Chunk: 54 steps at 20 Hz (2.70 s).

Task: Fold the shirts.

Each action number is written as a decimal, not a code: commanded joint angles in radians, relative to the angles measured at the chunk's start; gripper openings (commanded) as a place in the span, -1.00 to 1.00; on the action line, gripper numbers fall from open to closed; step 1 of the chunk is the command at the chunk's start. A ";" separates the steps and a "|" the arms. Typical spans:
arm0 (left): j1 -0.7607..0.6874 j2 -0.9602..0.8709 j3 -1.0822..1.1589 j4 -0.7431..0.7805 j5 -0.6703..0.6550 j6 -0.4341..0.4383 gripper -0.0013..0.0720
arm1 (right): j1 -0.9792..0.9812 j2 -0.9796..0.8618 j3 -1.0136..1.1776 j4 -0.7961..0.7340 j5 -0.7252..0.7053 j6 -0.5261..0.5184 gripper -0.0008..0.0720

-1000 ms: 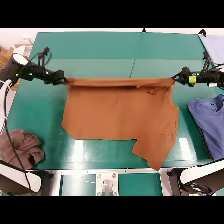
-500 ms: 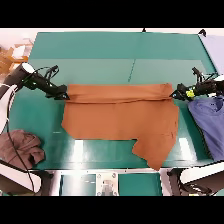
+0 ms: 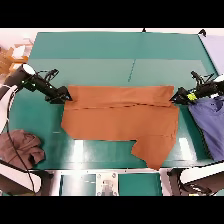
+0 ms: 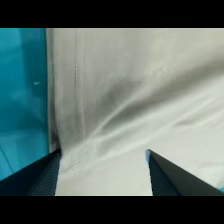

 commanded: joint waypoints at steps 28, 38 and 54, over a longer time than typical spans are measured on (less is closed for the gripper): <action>-0.276 0.868 -1.187 -0.409 0.735 -0.146 -0.90 | -0.188 0.885 -0.909 -0.281 0.097 0.463 0.38; -0.276 0.868 -1.126 -0.349 0.716 -0.121 -0.90 | -0.129 0.727 -1.007 -0.101 -0.011 0.403 0.05; -0.276 0.868 -1.126 -0.335 0.677 -0.121 -0.90 | -0.009 0.684 -0.874 -0.126 0.091 0.320 -0.07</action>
